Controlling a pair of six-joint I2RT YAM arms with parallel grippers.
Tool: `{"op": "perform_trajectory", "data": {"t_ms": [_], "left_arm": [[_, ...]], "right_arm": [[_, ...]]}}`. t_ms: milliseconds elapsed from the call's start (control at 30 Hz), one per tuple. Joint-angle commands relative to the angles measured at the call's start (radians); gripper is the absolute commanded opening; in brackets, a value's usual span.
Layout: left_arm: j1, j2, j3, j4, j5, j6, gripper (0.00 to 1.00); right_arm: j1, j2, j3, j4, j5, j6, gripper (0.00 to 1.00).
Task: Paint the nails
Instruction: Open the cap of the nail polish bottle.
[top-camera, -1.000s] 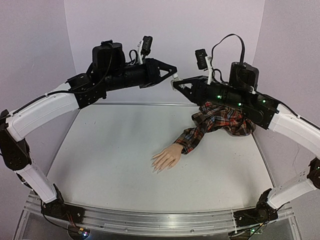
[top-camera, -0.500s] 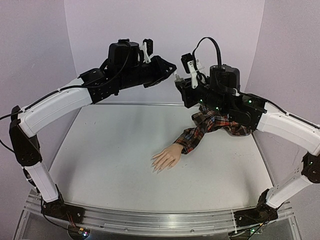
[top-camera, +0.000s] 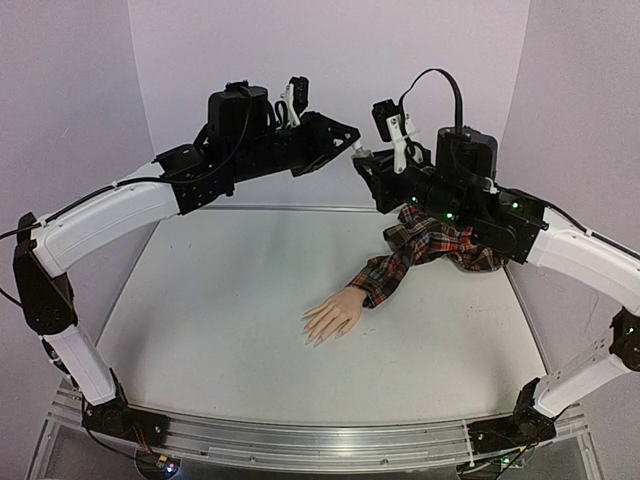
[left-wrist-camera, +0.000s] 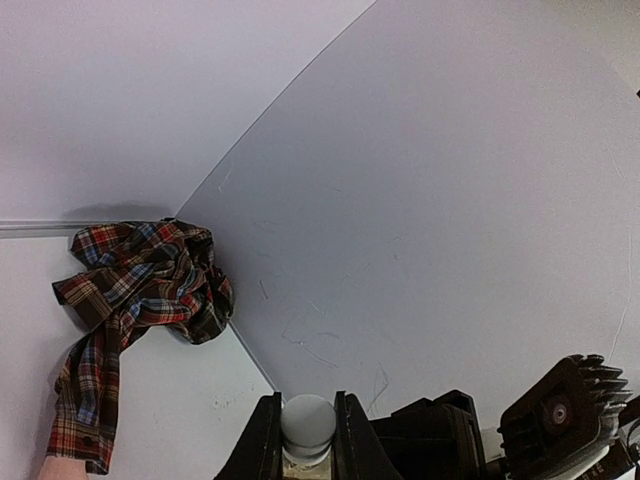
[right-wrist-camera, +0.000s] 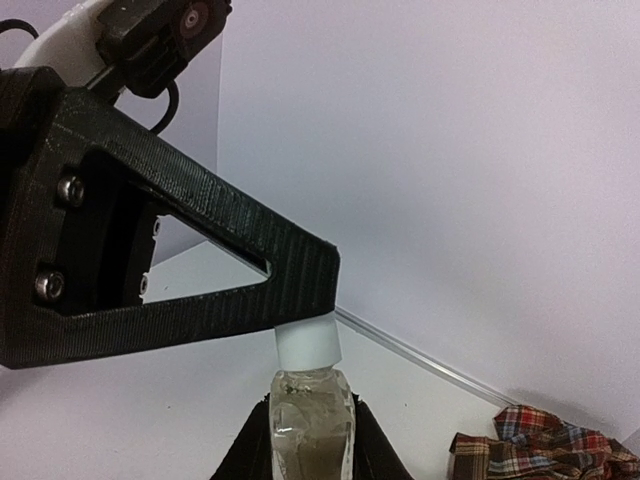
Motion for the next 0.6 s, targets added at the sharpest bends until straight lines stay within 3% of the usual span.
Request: {"op": "perform_trajectory", "data": {"t_ms": [0,367,567], "left_arm": [[0.003,-0.074,-0.023,0.089,0.064,0.042,0.0],[0.003,-0.107,-0.062,0.114,0.116,0.068,0.01],[0.002,-0.102,-0.061,0.052,0.171,0.049,0.38]], "right_arm": [[0.005,-0.034,-0.013,0.058,-0.041,0.0,0.0],[0.005,-0.057,-0.023,0.059,-0.087,-0.016,0.0],[0.005,-0.076,-0.032,0.059,-0.121,-0.033,0.0]]}}
